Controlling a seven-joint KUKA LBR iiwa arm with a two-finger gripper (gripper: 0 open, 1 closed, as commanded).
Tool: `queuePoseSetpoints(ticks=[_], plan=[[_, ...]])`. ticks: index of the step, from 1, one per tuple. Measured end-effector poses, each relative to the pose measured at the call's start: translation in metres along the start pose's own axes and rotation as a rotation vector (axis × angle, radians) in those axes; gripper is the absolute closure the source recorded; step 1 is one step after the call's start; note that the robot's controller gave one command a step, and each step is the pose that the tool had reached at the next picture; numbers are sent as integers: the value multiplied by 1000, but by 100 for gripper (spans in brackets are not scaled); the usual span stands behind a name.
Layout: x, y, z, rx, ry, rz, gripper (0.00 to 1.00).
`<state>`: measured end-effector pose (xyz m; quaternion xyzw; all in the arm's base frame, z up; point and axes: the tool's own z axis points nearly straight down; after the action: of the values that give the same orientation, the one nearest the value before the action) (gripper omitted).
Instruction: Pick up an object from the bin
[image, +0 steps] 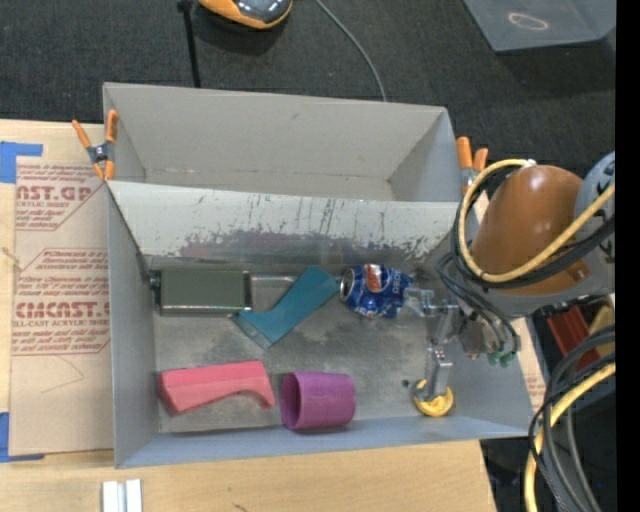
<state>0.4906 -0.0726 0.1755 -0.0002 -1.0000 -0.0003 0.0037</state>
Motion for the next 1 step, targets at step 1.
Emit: queuePoseSetpoints(ticks=[1], plan=[[-2,0,-4,1,-8,-1,0]])
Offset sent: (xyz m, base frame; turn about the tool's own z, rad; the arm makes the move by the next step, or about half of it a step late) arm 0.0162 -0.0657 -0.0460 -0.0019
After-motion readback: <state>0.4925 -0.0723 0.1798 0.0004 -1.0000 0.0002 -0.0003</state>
